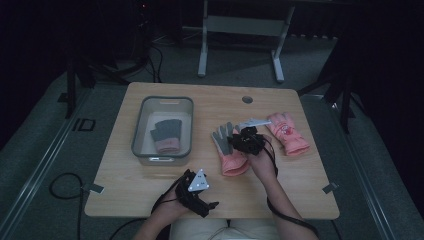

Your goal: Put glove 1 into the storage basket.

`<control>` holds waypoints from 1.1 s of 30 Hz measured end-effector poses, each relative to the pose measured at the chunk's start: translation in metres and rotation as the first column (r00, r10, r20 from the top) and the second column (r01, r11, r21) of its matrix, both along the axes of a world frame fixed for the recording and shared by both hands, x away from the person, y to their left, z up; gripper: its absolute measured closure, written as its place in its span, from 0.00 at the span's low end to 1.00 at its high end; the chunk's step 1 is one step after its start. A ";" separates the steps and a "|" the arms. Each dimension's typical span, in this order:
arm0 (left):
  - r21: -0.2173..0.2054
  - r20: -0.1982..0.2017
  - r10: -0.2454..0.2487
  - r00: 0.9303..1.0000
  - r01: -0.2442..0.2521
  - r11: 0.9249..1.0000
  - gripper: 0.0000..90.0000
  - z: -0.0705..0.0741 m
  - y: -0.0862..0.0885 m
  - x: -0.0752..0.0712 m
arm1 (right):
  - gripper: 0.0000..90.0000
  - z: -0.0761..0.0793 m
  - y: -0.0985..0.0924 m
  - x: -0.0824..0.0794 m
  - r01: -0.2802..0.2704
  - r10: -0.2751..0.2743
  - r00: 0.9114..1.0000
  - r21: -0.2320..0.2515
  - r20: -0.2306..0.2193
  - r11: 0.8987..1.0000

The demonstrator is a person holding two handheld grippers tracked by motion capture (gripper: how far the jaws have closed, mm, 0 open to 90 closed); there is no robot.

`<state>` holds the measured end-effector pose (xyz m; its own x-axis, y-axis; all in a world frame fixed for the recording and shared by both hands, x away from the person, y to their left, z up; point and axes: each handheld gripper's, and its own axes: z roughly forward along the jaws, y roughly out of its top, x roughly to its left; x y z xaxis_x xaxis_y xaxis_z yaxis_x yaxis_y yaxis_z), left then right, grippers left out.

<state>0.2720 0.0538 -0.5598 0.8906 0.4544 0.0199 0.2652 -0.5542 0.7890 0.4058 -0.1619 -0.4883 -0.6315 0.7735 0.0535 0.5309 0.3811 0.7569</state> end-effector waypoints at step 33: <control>-0.005 0.000 -0.005 1.000 0.005 1.000 0.00 0.000 0.001 0.000 | 0.90 -0.036 -0.009 0.012 0.105 -0.107 0.993 -0.032 -0.045 0.994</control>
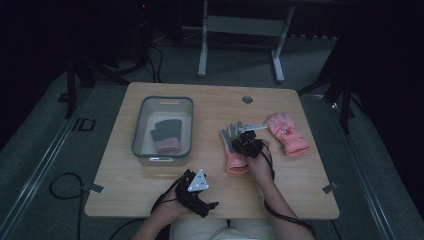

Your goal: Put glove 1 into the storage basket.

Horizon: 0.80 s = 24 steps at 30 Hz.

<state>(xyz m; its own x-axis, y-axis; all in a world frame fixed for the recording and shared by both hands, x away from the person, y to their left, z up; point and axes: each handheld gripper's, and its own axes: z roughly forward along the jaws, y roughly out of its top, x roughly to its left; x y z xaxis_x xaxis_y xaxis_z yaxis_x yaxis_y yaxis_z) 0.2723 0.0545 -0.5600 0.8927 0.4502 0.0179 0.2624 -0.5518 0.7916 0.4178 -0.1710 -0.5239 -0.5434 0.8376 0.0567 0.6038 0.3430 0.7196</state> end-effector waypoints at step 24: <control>-0.002 -0.002 -0.001 1.000 0.001 1.000 0.00 0.000 0.000 0.001 | 0.67 0.043 -0.179 0.056 0.147 -0.132 0.985 -0.146 0.113 0.978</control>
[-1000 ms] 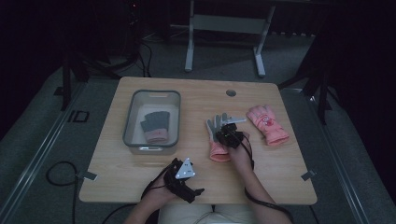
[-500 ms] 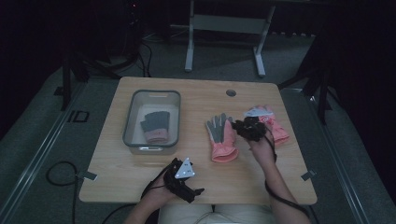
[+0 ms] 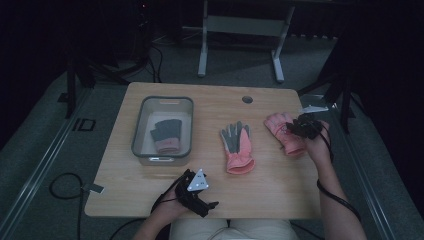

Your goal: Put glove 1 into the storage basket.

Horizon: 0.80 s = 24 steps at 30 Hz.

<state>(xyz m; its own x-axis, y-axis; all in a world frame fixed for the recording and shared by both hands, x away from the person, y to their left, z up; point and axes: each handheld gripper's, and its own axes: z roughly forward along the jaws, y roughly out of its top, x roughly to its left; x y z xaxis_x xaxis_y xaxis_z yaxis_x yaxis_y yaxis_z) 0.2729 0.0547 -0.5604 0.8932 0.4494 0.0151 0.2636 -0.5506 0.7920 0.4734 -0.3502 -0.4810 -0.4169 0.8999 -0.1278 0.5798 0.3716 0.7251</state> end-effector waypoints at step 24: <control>-0.001 0.003 -0.005 1.000 0.005 1.000 0.00 -0.001 0.000 0.000 | 0.97 -0.026 0.004 0.001 0.061 -0.054 0.994 0.062 -0.100 0.996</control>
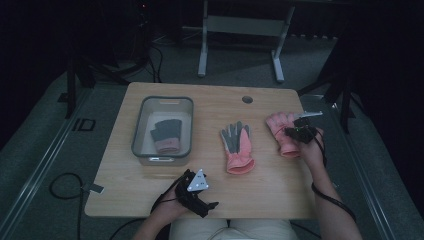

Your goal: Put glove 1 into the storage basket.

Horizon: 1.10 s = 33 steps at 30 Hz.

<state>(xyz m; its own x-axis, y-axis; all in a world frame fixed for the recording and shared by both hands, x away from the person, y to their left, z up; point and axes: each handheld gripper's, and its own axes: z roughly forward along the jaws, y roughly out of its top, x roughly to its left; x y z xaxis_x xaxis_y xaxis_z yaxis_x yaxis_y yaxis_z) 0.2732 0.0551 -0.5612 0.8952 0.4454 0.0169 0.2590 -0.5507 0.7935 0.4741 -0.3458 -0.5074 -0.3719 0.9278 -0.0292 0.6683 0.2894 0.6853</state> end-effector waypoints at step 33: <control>0.003 0.002 -0.010 1.000 0.010 1.000 0.00 0.000 0.000 -0.001 | 0.83 -0.011 0.021 -0.057 0.161 -0.158 0.987 0.092 -0.034 0.983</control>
<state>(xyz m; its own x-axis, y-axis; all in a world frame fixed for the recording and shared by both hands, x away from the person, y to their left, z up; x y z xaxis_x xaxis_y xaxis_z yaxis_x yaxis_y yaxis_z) 0.2725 0.0548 -0.5612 0.8995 0.4364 0.0202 0.2518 -0.5556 0.7924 0.4171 -0.3250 -0.5189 -0.2184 0.9734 0.0689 0.7188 0.1127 0.6860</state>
